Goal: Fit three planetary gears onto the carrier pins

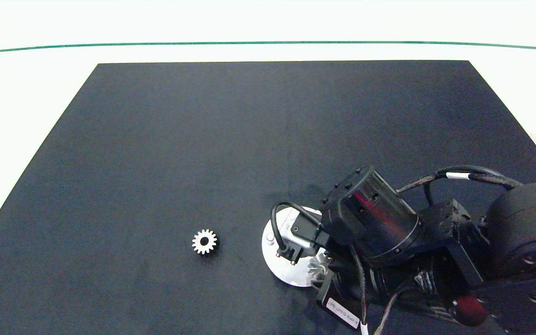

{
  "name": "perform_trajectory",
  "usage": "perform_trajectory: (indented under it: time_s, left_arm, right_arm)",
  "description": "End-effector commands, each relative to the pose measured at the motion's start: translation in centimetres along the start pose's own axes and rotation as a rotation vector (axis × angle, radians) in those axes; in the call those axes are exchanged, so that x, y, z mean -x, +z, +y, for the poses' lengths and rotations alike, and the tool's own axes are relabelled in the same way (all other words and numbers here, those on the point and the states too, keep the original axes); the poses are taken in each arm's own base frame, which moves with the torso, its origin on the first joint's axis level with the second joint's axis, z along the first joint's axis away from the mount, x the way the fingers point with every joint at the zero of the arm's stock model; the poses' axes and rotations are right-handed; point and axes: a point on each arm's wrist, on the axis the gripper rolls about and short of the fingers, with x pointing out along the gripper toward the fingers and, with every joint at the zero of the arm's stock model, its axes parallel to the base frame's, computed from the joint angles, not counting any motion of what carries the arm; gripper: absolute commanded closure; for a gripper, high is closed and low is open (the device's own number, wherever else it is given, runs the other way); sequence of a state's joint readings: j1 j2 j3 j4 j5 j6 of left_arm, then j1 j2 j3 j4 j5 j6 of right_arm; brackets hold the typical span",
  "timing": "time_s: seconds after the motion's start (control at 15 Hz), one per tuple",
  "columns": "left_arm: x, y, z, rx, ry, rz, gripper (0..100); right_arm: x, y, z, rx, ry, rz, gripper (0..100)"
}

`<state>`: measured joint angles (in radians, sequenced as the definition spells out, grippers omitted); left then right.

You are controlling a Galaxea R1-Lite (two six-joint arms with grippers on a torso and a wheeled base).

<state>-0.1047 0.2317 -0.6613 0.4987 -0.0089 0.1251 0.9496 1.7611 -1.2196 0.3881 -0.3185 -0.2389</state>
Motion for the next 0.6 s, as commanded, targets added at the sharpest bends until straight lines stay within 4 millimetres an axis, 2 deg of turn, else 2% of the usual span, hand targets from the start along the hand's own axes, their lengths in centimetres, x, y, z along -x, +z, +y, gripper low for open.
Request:
perform_trajectory:
  time_s: [0.07, 0.6]
  left_arm:
    - [0.00, -0.03, -0.01, -0.002, 0.000, 0.003, 0]
    - [0.00, -0.03, -0.01, -0.005, -0.002, 0.003, 0]
  right_arm:
    - [-0.31, -0.01, 0.11, 0.005, 0.002, 0.009, 81]
    - [-0.95, -0.10, -0.07, -0.002, -0.002, 0.026, 81]
